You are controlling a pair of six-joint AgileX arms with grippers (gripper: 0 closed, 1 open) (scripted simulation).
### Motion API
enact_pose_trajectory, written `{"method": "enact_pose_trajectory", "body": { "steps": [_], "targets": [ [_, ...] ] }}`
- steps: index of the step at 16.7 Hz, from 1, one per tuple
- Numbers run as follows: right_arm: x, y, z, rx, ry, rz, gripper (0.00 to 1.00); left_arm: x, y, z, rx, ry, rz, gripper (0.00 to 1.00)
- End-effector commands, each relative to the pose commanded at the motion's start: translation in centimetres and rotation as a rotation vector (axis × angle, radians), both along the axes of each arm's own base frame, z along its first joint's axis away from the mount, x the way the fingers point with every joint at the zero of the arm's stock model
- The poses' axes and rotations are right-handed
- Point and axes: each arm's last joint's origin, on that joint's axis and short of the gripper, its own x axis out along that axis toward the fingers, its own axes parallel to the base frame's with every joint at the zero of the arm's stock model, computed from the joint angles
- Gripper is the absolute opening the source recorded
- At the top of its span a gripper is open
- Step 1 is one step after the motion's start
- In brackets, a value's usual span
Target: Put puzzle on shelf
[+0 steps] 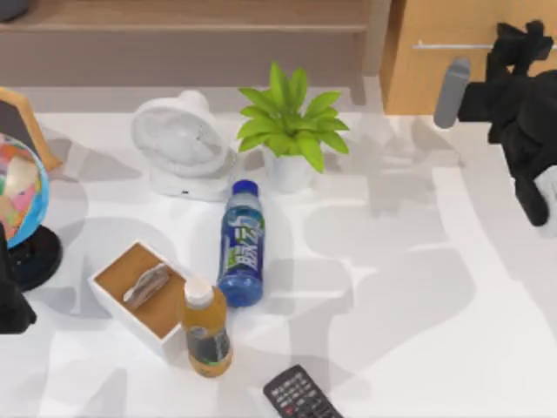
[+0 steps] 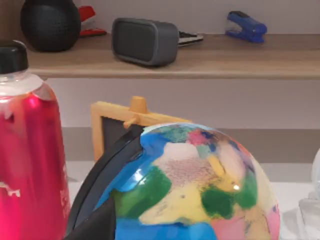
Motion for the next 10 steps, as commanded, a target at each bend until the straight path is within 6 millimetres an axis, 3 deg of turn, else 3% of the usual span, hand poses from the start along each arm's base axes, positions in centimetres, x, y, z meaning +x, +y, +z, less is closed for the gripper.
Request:
{"method": "enact_pose_trajectory", "body": {
  "steps": [4, 10],
  "targets": [
    [0.00, 0.00, 0.00, 0.000, 0.000, 0.000, 0.02, 0.00, 0.00, 0.00, 0.000, 0.000, 0.000, 1.00],
    [0.00, 0.00, 0.00, 0.000, 0.000, 0.000, 0.00, 0.00, 0.00, 0.00, 0.000, 0.000, 0.000, 1.00]
  ]
}}
